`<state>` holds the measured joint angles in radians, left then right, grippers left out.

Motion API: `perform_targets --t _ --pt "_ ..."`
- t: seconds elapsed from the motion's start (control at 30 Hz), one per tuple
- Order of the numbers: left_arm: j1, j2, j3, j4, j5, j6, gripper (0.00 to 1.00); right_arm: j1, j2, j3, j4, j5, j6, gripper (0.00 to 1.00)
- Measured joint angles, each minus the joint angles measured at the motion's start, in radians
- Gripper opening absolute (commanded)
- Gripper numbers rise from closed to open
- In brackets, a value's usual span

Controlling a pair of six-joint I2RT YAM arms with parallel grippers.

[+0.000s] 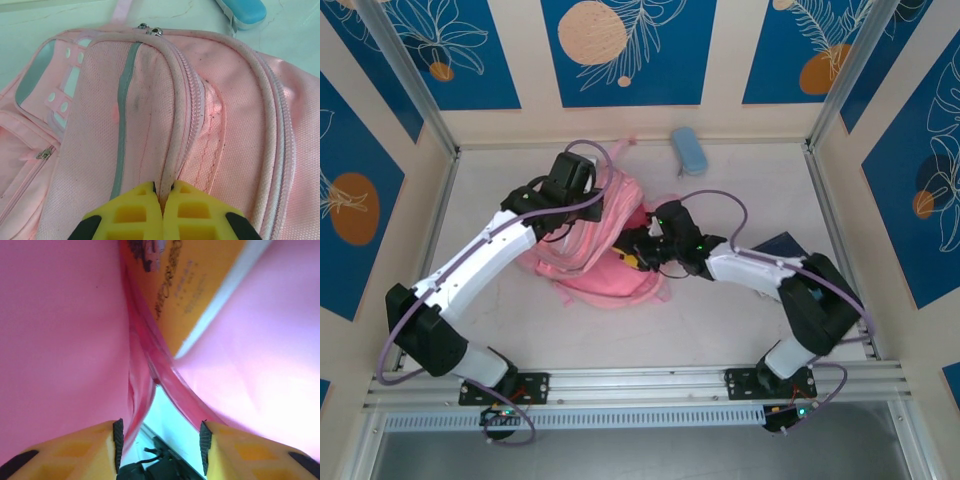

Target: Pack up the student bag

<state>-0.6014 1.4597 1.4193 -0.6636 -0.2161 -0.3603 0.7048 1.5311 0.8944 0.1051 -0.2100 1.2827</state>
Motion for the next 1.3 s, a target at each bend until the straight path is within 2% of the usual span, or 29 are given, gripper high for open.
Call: perform_targets --t 0.13,0.2,0.27,0.33,0.43,0.53,0.7,0.9,1.3 --pt "0.006 -0.058 -0.099 0.032 0.008 0.003 0.0 0.0 -0.122 -0.031 -0.196 0.15 -0.089 0.45" --pt "0.011 -0.093 -0.159 0.044 0.016 0.006 0.06 -0.003 -0.177 -0.045 -0.297 0.261 -0.135 0.49" --pt "0.015 -0.126 -0.212 0.046 0.026 0.012 0.21 -0.015 -0.224 -0.053 -0.394 0.372 -0.185 0.56" --pt "0.018 -0.157 -0.266 0.043 0.036 0.008 0.39 -0.046 -0.265 -0.057 -0.478 0.473 -0.235 0.65" --pt "0.023 -0.194 -0.327 0.037 0.041 -0.024 0.63 -0.143 -0.31 -0.057 -0.561 0.572 -0.308 0.77" --pt "0.031 -0.218 -0.364 0.035 0.041 -0.068 0.73 -0.288 -0.312 -0.056 -0.602 0.603 -0.38 0.84" --pt "0.033 -0.225 -0.377 0.038 0.044 -0.121 0.87 -0.486 -0.2 0.023 -0.682 0.626 -0.469 0.88" --pt "0.033 -0.232 -0.379 0.04 0.036 -0.147 1.0 -0.619 0.037 0.19 -0.747 0.614 -0.552 0.88" --pt "0.035 -0.246 -0.383 0.04 0.029 -0.149 1.0 -0.639 0.301 0.289 -0.821 0.542 -0.612 0.87"
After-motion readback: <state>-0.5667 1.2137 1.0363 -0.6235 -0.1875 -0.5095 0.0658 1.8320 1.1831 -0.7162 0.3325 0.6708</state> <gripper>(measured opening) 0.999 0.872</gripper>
